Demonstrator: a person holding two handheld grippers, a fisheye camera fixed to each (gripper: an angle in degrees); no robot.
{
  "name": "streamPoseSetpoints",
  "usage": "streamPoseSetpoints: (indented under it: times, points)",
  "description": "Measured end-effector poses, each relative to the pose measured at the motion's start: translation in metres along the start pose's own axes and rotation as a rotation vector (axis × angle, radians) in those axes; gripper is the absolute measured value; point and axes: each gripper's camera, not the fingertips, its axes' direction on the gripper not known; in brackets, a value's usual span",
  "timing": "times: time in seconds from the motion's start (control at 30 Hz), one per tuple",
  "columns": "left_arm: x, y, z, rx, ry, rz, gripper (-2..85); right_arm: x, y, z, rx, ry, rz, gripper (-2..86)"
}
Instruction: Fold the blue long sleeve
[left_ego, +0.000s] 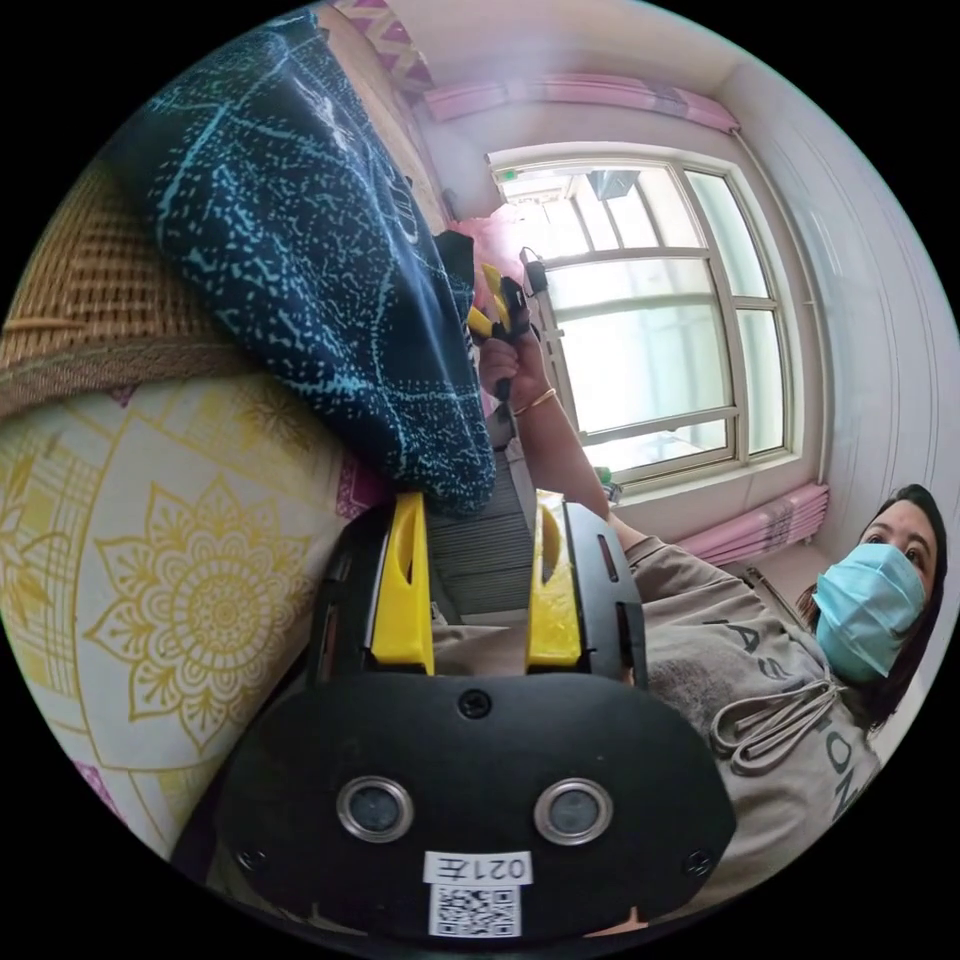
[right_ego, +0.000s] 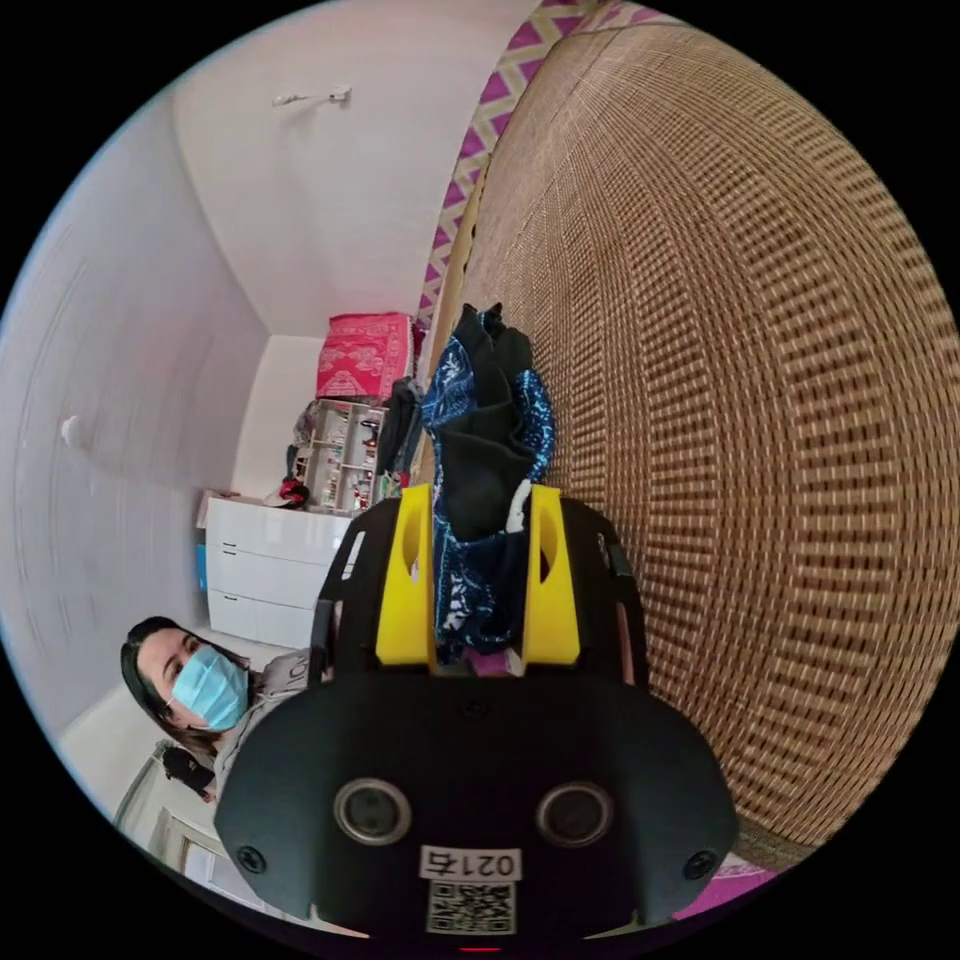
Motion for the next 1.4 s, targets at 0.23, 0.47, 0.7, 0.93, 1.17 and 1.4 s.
streamPoseSetpoints:
  times: [0.23, 0.47, 0.7, 0.93, 1.17, 1.4]
  points:
    - [-0.011, 0.01, -0.02, 0.025, 0.031, -0.012, 11.0, -0.002, -0.002, -0.009, -0.013, 0.081, -0.013, 13.2]
    - [-0.022, 0.018, -0.033, 0.049, -0.04, -0.077, -0.6, -0.015, -0.011, -0.002, -0.04, 0.293, 0.006, 1.8]
    - [-0.017, 0.023, -0.071, 0.128, 0.164, -0.014, -0.9, -0.043, -0.017, -0.03, 0.006, 0.007, -0.026, 0.7]
    - [0.02, -0.013, -0.19, 0.366, 0.273, 0.08, -1.0, -0.147, -0.096, 0.01, -0.016, -0.016, -0.169, 1.1]
    - [-0.046, -0.05, -0.323, 0.646, 0.187, -0.095, -1.0, -0.165, -0.25, 0.16, -0.133, 0.089, -0.098, 2.7]
    - [-0.114, -0.022, -0.347, 0.854, 0.183, -0.298, -0.9, -0.1, -0.298, 0.251, -0.124, 0.085, 0.028, 9.7]
